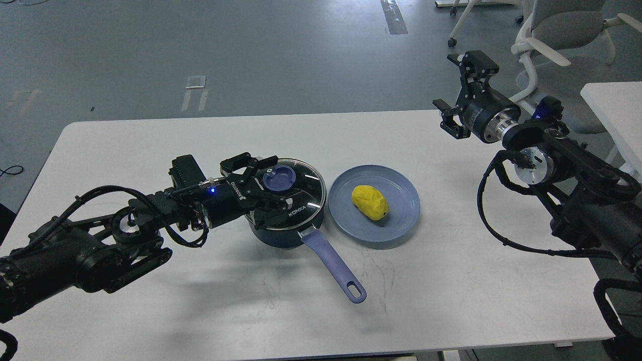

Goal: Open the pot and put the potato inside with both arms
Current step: 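Close the left gripper on the lid knob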

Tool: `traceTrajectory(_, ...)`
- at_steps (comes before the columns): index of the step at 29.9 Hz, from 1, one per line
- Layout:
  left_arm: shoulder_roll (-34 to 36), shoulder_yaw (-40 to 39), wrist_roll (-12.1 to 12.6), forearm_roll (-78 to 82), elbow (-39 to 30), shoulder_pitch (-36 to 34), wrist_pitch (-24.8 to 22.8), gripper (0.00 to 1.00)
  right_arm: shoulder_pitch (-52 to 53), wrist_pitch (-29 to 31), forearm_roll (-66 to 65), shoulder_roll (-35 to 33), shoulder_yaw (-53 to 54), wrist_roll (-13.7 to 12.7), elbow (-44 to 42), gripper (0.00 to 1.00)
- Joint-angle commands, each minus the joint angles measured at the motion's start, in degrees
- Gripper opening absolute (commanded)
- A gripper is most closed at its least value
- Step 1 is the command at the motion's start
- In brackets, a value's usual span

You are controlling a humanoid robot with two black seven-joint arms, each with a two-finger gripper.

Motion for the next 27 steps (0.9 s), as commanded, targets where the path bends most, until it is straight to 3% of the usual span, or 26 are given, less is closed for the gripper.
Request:
traceTrajectory(1,0.02,0.01,0.00,0.00,0.02,-0.01,0.26,0.96,0.00,-0.03,-0.08,-0.02,-0.01,0.00,0.01,1.00)
traceTrajectory(15,-0.15,0.01,0.00,0.00,0.37,0.17,0.26,0.93,-0.09,-0.03,-0.08,-0.02,-0.19,0.00,-0.16,1.00)
traceTrajectory(19,-0.68,0.72,0.00,-0.09,0.55,0.17,0.26,0.83,-0.18,-0.03,-0.08,-0.02,-0.19,0.00,-0.25,1.00)
traceTrajectory(21,-0.77,1.86,0.00,-0.09,0.98,-0.01,0.26,0.73,-0.18,-0.03,-0.08,-0.02,-0.19,0.00,-0.25,1.00)
traceTrajectory(23,-0.77,2.65,0.00,-0.09,1.69,-0.10,0.26,0.51,-0.26,-0.03,-0.08,-0.02,-0.19,0.00,-0.25,1.00)
traceTrajectory(27,-0.77,2.65,0.00,-0.09,1.78,-0.10,0.26,0.40,-0.35,0.05,-0.08,-0.02,-0.19,0.00,-0.25,1.00)
